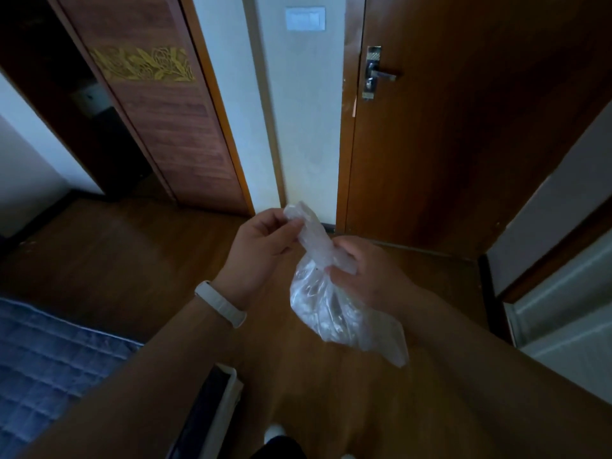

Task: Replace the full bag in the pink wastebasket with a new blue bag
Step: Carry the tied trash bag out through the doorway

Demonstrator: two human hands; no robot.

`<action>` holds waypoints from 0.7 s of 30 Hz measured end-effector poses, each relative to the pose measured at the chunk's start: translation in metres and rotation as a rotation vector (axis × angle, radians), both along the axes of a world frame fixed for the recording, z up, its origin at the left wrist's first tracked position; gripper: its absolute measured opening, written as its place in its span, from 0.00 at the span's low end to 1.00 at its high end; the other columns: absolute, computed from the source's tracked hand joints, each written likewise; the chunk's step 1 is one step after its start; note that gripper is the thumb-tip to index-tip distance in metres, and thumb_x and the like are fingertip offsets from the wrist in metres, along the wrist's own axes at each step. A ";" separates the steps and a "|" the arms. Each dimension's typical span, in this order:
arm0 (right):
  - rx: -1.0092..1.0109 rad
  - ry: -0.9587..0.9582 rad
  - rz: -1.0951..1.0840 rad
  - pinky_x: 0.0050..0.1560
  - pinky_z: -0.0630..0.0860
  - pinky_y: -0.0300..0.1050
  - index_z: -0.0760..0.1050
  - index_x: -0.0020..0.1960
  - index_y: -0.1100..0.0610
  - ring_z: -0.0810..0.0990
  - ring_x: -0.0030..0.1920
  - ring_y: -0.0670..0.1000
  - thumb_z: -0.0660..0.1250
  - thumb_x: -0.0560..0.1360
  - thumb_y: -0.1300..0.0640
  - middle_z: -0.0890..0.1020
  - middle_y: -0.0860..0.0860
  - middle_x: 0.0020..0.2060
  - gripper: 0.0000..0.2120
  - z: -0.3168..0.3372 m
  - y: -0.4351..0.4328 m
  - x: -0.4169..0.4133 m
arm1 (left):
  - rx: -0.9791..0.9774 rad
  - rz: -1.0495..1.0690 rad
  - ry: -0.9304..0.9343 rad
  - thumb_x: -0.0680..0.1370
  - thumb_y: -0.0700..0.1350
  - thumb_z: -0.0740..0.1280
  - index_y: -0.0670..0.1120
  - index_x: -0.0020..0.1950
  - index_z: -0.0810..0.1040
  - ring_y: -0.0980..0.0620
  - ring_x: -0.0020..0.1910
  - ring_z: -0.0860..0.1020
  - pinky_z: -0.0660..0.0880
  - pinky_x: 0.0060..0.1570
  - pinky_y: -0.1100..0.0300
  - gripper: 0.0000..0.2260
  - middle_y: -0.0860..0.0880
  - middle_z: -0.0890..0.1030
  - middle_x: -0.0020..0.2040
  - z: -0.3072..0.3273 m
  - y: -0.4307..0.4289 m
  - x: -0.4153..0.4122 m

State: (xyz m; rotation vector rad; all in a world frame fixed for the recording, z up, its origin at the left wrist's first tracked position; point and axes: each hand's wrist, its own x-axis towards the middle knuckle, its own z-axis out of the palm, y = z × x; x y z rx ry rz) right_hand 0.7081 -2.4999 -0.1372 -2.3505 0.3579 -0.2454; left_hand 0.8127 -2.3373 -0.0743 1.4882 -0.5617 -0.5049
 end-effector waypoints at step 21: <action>0.006 0.102 -0.141 0.52 0.75 0.43 0.70 0.65 0.46 0.75 0.53 0.43 0.66 0.75 0.45 0.74 0.40 0.54 0.20 -0.012 -0.108 0.351 | -0.043 -0.137 0.222 0.79 0.43 0.65 0.50 0.43 0.82 0.47 0.46 0.82 0.78 0.44 0.58 0.08 0.44 0.83 0.45 -0.038 -0.130 0.375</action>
